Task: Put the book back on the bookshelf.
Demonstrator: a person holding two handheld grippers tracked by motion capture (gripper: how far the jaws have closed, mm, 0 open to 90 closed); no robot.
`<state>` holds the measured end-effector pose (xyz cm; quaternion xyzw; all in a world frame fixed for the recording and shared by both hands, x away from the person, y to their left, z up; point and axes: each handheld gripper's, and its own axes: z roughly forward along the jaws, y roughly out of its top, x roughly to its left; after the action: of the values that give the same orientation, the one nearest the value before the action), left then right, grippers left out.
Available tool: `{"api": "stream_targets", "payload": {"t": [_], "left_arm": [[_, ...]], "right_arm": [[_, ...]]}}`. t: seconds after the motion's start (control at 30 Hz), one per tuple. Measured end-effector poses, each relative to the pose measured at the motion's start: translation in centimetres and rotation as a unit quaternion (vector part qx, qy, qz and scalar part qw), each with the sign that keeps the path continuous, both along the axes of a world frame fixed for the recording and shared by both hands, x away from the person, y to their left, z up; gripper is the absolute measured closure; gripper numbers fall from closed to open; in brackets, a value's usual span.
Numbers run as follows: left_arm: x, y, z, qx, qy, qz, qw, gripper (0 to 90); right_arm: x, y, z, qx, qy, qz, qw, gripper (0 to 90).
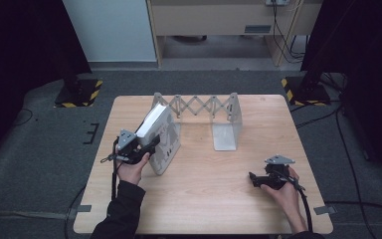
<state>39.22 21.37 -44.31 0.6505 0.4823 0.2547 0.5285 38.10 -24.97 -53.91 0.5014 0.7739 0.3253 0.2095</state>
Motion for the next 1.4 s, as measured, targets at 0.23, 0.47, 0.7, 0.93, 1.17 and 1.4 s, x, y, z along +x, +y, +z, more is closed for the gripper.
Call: {"api": "stream_targets", "payload": {"t": [0.23,0.47,0.7,0.93,1.17,1.4], "left_arm": [[-0.1,-0.5,-0.3,-0.001,-0.007,0.001,1.0000,50.2],[-0.1,-0.7,-0.4,0.001,-0.019,0.022,0.9996,52.2],[0.6,-0.9,0.1,-0.003,-0.024,0.032,0.9992,52.9],[1.9,-1.6,1.2,0.011,-0.038,0.037,0.9985,53.0],[3.3,-1.6,1.6,-0.006,-0.040,0.047,0.9981,53.0],[4.6,-2.0,2.0,-0.005,-0.036,0.050,0.9981,53.0]], "right_arm": [[0.0,0.0,0.0,0.000,0.000,0.000,1.0000,5.2],[0.0,0.0,0.0,0.000,0.000,0.000,1.0000,5.1],[0.0,0.0,0.0,0.000,0.001,0.001,1.0000,5.0],[0.0,0.0,0.0,0.001,0.000,-0.001,1.0000,4.9],[0.1,0.0,0.0,0.001,0.001,0.001,1.0000,4.8],[0.1,0.0,0.0,0.002,0.001,0.001,1.0000,4.8]]}}
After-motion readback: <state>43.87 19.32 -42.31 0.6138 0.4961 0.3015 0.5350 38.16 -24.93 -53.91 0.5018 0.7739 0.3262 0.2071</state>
